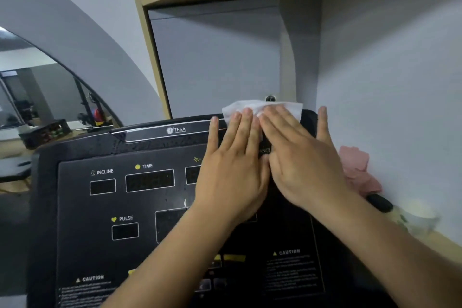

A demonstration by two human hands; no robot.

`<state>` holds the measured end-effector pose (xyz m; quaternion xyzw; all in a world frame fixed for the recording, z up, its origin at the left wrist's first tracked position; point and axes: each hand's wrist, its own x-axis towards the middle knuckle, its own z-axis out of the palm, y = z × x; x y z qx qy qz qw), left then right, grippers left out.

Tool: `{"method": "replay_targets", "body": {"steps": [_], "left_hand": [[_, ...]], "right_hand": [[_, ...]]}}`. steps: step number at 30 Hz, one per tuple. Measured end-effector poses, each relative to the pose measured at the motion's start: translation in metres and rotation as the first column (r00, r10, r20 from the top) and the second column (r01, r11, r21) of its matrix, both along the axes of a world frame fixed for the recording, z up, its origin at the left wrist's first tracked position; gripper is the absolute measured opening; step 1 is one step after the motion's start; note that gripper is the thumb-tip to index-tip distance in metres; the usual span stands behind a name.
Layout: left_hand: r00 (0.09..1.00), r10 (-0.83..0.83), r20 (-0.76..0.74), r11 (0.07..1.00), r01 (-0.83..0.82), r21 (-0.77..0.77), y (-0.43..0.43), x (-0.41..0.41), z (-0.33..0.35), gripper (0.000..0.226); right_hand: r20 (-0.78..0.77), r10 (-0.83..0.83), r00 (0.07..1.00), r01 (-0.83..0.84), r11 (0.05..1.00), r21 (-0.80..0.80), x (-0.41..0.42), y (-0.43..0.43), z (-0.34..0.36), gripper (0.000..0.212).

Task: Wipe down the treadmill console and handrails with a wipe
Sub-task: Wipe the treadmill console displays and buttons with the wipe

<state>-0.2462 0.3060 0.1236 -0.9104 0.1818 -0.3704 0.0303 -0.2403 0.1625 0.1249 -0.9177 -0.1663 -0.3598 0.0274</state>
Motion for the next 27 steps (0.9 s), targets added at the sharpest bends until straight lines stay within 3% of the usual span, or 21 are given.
{"method": "replay_targets", "body": {"steps": [3, 7, 12, 17, 21, 27], "left_hand": [[0.999, -0.052, 0.003, 0.999, 0.052, 0.009, -0.008, 0.007, 0.002, 0.063], [0.993, -0.101, -0.054, 0.994, 0.103, 0.044, -0.009, -0.021, -0.045, 0.066], [1.000, -0.020, -0.003, 0.997, 0.020, 0.081, -0.031, -0.003, -0.009, 0.067], [0.991, -0.087, -0.099, 0.992, 0.095, 0.081, -0.020, -0.028, -0.044, 0.067], [1.000, -0.025, -0.013, 0.989, 0.027, 0.147, -0.028, -0.016, -0.024, 0.067], [0.987, -0.124, -0.102, 0.990, 0.130, 0.057, -0.018, -0.031, -0.056, 0.065]], "right_hand": [[0.000, -0.058, 0.998, 0.058, 0.998, 0.018, -0.002, -0.005, -0.004, 0.061], [0.026, 0.013, 1.000, -0.014, 1.000, 0.027, -0.025, -0.020, -0.046, 0.063], [-0.005, -0.028, 1.000, 0.028, 0.998, 0.062, -0.005, -0.027, -0.008, 0.069], [0.012, -0.011, 1.000, 0.010, 0.996, 0.084, -0.028, -0.033, -0.058, 0.066], [-0.025, -0.024, 0.999, 0.025, 0.998, 0.065, -0.015, -0.037, -0.030, 0.064], [-0.007, 0.025, 1.000, -0.024, 0.996, 0.089, -0.039, -0.039, -0.067, 0.061]]}}
